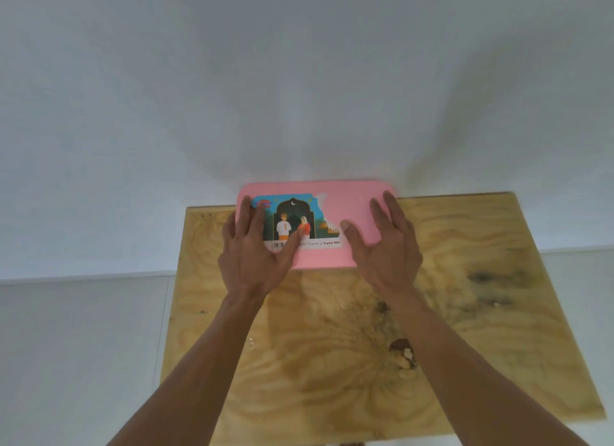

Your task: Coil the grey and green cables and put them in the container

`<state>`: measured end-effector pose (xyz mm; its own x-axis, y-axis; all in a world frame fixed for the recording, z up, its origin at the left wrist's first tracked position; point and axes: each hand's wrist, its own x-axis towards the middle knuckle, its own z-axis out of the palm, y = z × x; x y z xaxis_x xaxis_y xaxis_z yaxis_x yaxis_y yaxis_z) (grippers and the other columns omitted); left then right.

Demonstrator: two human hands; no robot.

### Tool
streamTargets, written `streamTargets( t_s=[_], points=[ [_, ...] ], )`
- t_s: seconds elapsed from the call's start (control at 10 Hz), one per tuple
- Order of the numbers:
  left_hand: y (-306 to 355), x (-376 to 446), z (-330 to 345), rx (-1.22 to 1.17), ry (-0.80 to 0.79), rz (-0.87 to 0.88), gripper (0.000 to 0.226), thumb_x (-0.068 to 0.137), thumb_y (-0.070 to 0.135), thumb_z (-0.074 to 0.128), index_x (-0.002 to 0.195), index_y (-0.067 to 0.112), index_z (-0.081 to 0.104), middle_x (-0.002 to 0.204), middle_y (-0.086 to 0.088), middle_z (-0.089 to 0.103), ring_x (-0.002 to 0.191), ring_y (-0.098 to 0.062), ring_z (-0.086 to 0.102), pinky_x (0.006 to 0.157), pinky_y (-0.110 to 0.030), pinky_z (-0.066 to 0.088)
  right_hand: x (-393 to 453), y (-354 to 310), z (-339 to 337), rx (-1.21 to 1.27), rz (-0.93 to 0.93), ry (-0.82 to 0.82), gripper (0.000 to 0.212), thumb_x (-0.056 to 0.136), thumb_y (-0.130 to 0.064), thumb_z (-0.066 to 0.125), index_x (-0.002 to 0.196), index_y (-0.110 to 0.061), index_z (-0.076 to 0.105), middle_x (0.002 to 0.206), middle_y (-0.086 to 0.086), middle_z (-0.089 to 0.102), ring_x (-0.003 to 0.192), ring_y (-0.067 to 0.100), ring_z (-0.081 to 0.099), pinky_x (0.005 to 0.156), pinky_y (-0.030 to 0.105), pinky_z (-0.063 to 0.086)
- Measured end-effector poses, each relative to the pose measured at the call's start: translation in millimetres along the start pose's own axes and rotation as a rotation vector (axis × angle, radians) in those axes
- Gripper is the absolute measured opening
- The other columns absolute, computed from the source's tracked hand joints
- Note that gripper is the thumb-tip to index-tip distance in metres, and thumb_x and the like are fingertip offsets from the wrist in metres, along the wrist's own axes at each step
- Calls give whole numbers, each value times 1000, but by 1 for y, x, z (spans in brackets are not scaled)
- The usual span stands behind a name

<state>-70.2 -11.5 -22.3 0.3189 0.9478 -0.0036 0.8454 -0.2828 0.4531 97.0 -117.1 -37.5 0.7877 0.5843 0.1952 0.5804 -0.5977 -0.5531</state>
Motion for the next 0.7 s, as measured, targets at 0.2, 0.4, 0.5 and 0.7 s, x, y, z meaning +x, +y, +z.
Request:
streamTargets(
  t_s=[0.2, 0.4, 0.5, 0.7],
  points=[
    [-6, -3, 8, 130, -69, 91, 77, 97, 66, 26, 158, 19, 19, 168, 0, 7, 155, -26, -2, 118, -53, 27, 0, 3, -5, -100, -44, -154, 63, 93, -59, 48, 148, -30, 40, 161, -9, 29, 141, 29, 35, 98, 45, 48],
    [-3, -7, -5, 196, -167, 111, 71, 101, 57, 10, 159, 17, -2, 168, -3, -11, 153, -23, -16, 123, -55, 0, 0, -1, -22, -157, -47, -396, 68, 98, -59, 30, 156, -33, 7, 166, -7, -4, 153, 24, 2, 118, 56, 21],
    [0, -29, -15, 143, -176, 111, 69, 103, 53, 15, 159, 17, 0, 168, -2, -6, 154, -23, -10, 124, -52, 2, -11, -8, -40, -127, -62, -397, 68, 99, -58, 30, 157, -32, 6, 166, -6, -5, 153, 22, 1, 120, 55, 20],
    [7, -125, -51, -13, -183, 101, 67, 103, 52, 16, 159, 17, 5, 167, 1, 1, 154, -17, -6, 124, -42, 2, -69, -9, -101, -3, -85, -421, 65, 100, -47, 38, 157, -26, 13, 166, -1, 7, 153, 20, 7, 122, 45, 20]
  ],
)
